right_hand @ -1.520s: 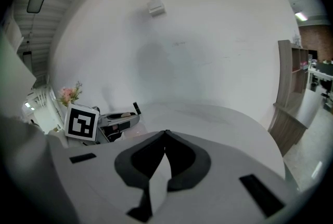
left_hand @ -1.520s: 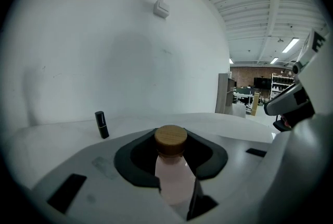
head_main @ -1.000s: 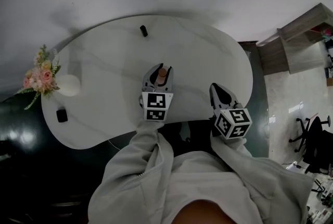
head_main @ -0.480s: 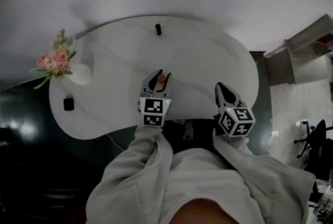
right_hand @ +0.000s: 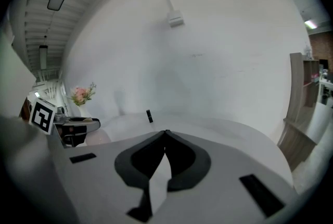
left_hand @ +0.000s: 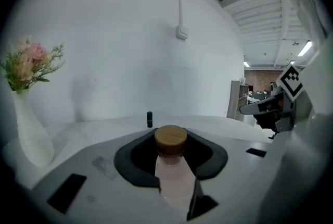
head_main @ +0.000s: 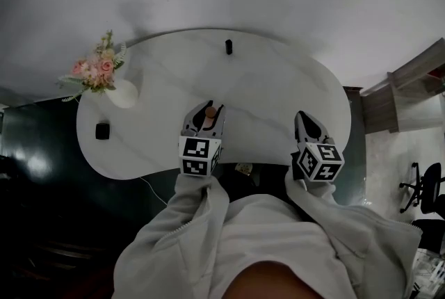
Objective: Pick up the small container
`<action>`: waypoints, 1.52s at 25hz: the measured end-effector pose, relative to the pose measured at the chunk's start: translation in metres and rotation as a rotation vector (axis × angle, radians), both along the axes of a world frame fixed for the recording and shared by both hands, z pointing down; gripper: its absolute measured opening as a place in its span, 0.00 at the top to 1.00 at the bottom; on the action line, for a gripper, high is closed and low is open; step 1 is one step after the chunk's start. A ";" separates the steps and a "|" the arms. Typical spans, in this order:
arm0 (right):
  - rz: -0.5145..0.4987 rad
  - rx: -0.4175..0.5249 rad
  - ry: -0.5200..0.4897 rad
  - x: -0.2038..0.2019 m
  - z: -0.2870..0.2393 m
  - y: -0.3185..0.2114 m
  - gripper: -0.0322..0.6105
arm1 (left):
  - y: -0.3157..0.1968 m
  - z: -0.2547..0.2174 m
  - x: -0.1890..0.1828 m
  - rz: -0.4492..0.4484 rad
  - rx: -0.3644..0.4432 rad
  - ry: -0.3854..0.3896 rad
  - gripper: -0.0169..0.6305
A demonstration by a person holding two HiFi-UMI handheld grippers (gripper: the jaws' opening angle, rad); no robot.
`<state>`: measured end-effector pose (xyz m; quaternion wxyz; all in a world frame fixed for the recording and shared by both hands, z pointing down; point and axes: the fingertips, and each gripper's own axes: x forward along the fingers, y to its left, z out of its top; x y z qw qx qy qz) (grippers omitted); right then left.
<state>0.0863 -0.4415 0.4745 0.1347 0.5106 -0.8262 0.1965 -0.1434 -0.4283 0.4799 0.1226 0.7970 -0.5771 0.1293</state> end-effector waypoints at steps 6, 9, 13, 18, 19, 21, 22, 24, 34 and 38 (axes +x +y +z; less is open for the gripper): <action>-0.019 0.042 0.025 -0.009 -0.010 -0.009 0.87 | 0.014 -0.021 -0.032 -0.042 0.022 0.012 0.79; -0.028 0.063 0.021 -0.016 -0.015 -0.014 0.87 | 0.019 -0.031 -0.048 -0.067 0.040 0.012 0.79; -0.035 0.103 0.020 -0.023 -0.026 -0.023 0.87 | 0.023 -0.044 -0.068 -0.104 0.067 0.024 0.79; -0.029 0.170 0.035 -0.026 -0.042 -0.036 0.87 | 0.025 -0.057 -0.082 -0.117 0.102 0.022 0.79; -0.028 0.183 0.039 -0.026 -0.045 -0.037 0.87 | 0.025 -0.059 -0.083 -0.119 0.107 0.026 0.79; -0.027 0.205 0.045 -0.027 -0.052 -0.039 0.87 | 0.025 -0.062 -0.085 -0.117 0.115 0.028 0.79; -0.027 0.213 0.047 -0.027 -0.055 -0.039 0.87 | 0.025 -0.064 -0.085 -0.114 0.119 0.028 0.79; -0.029 0.220 0.048 -0.027 -0.058 -0.039 0.87 | 0.024 -0.067 -0.084 -0.105 0.125 0.027 0.79; -0.036 0.225 0.043 -0.029 -0.066 -0.030 0.87 | 0.021 -0.076 -0.071 -0.078 0.147 0.046 0.79; -0.035 0.219 0.039 -0.033 -0.065 -0.027 0.87 | 0.019 -0.075 -0.068 -0.091 0.146 0.058 0.79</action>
